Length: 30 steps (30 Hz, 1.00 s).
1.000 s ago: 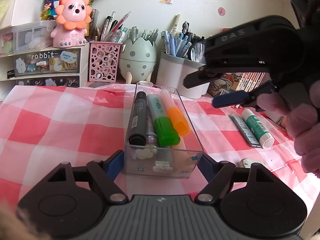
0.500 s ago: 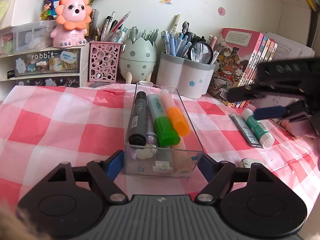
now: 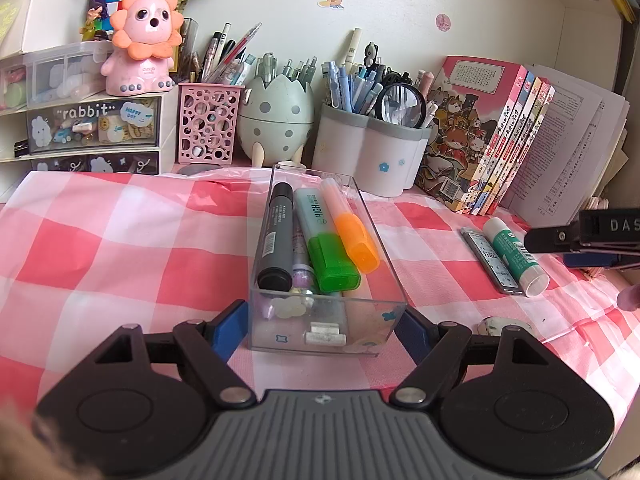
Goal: Organize stationery
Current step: 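Withdraw the right tool over to the white-and-green glue stick, then grasp the white-and-green glue stick with the right tool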
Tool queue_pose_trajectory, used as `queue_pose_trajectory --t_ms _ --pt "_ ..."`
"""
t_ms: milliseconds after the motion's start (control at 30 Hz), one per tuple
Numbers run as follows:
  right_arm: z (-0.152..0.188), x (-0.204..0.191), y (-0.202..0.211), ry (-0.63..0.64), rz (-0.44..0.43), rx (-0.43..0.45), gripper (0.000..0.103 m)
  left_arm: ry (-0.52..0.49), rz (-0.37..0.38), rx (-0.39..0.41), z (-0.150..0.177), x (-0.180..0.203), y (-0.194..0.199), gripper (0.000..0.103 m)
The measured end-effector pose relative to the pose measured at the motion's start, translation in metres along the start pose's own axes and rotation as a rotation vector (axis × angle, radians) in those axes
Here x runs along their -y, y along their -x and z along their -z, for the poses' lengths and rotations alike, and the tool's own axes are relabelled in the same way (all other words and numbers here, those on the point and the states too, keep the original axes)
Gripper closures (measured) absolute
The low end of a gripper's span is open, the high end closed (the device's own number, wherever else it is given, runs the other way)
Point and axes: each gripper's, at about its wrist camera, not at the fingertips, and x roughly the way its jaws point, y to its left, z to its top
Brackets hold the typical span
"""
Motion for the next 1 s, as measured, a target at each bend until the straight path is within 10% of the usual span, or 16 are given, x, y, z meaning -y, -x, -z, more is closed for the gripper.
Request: queue_pose_trajectory --t_ms 1000 --pt "-0.011 0.04 -0.051 -0.041 0.101 -0.034 0.034 0.0 0.001 0.0 0.0 0.0 0.0 0.051"
